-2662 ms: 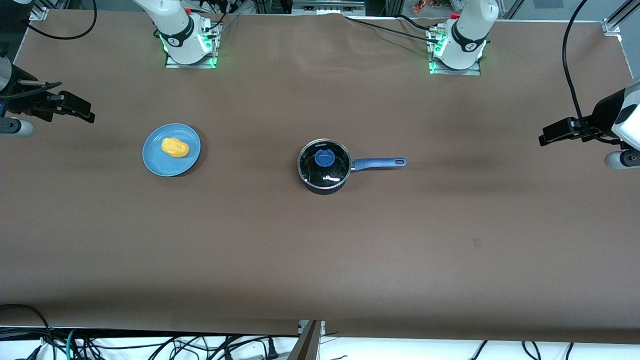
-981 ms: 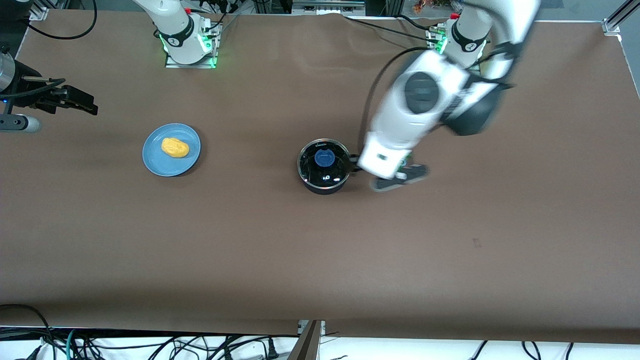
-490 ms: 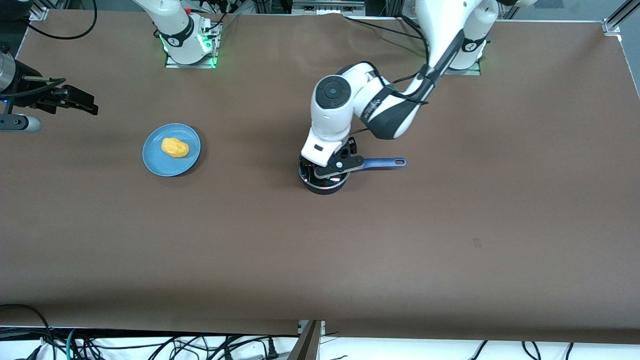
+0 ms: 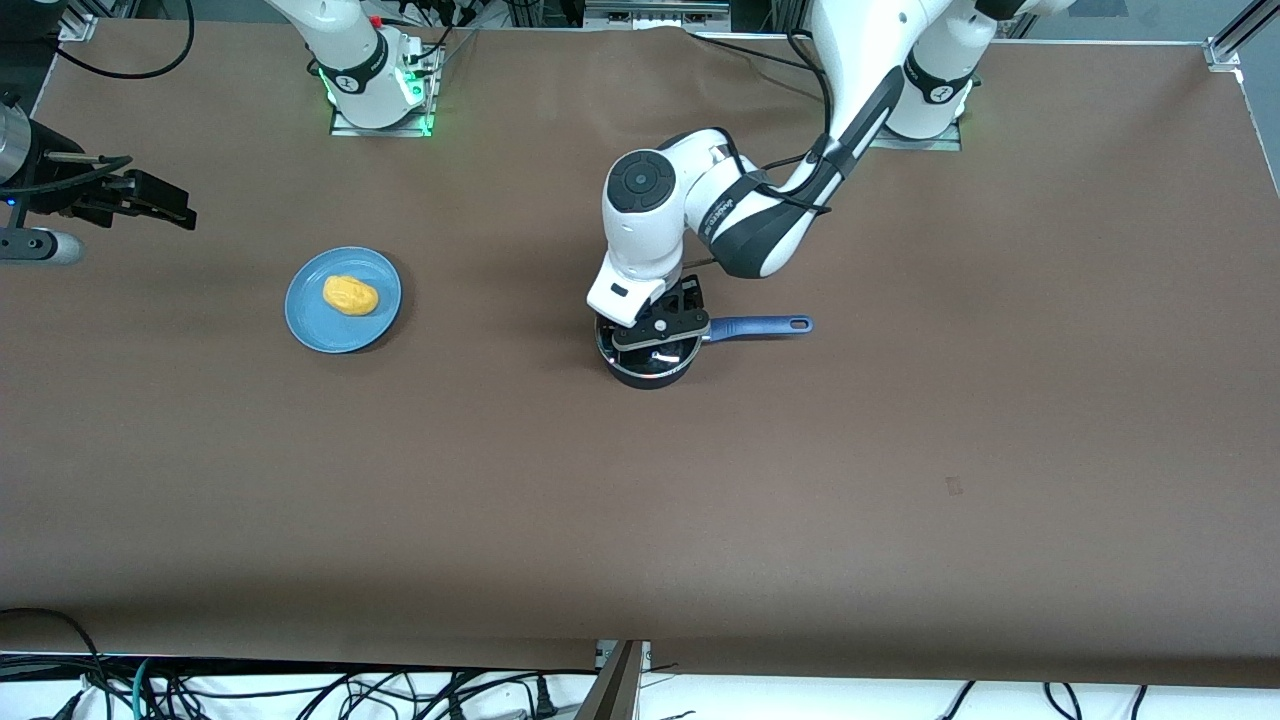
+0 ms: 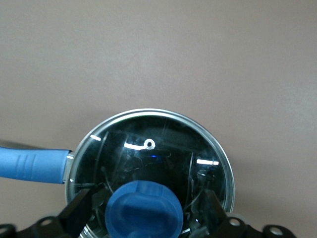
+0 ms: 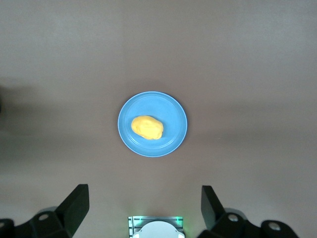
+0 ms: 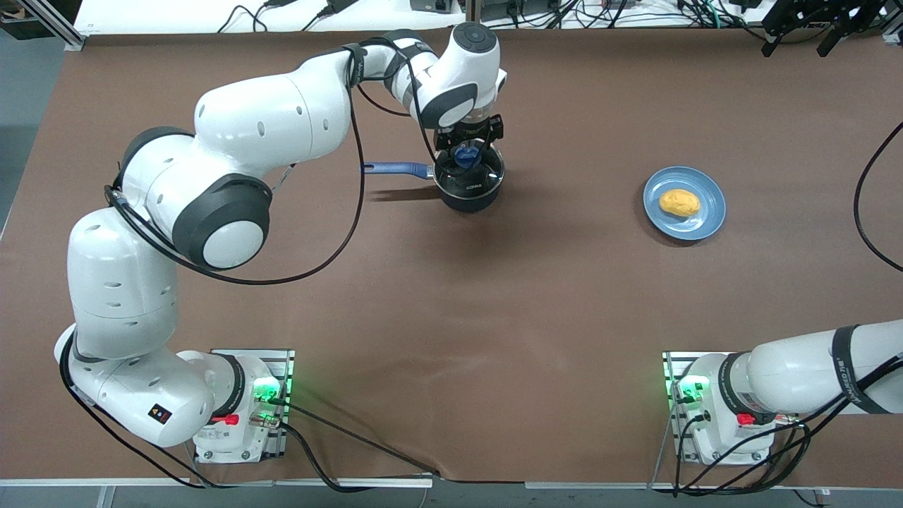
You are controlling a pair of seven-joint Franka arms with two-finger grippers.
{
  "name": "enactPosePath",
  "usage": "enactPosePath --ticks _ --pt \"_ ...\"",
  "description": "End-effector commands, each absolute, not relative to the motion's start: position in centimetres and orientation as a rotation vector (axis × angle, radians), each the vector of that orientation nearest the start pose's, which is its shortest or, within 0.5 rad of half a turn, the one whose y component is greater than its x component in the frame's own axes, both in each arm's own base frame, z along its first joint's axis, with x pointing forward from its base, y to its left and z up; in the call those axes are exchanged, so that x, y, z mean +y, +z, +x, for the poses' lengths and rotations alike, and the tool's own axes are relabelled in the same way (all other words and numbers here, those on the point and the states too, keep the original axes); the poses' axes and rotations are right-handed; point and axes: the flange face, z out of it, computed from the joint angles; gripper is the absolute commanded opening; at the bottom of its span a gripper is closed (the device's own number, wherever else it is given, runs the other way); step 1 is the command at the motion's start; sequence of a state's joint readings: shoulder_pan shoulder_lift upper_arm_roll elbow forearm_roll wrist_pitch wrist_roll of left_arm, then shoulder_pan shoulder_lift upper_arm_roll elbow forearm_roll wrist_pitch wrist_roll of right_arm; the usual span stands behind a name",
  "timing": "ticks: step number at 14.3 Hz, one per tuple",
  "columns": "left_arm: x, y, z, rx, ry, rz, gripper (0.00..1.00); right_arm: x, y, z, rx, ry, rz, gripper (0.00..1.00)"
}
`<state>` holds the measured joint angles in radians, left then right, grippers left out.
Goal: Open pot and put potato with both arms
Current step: 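Lower the left gripper and grasp the blue lid knob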
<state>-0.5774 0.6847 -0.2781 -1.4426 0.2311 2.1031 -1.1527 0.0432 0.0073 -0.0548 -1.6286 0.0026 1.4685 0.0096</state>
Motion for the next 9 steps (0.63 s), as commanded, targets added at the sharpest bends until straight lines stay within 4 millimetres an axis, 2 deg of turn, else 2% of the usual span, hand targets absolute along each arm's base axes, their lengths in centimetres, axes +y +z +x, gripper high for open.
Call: enactPosePath --ticks 1,3,5,6,9 --pt "-51.36 29.12 50.38 -0.356 -0.068 -3.097 0.91 -0.44 59.23 54.12 0.028 0.263 -3.112 1.00" --pt "-51.48 29.01 50.01 -0.346 -0.061 -3.096 0.71 -0.52 59.24 54.14 0.032 0.261 -3.112 1.00" --pt "-51.33 28.89 49.76 -0.333 -0.055 -3.091 0.62 -0.44 59.18 54.21 0.040 0.258 -3.113 1.00" --pt "-51.39 29.01 49.69 -0.328 -0.054 -3.094 0.54 -0.35 58.91 54.23 0.035 0.273 -3.112 1.00" --pt "-51.17 29.56 49.92 -0.337 -0.049 -3.098 0.48 -0.18 58.65 54.33 0.028 0.282 -3.111 1.00"
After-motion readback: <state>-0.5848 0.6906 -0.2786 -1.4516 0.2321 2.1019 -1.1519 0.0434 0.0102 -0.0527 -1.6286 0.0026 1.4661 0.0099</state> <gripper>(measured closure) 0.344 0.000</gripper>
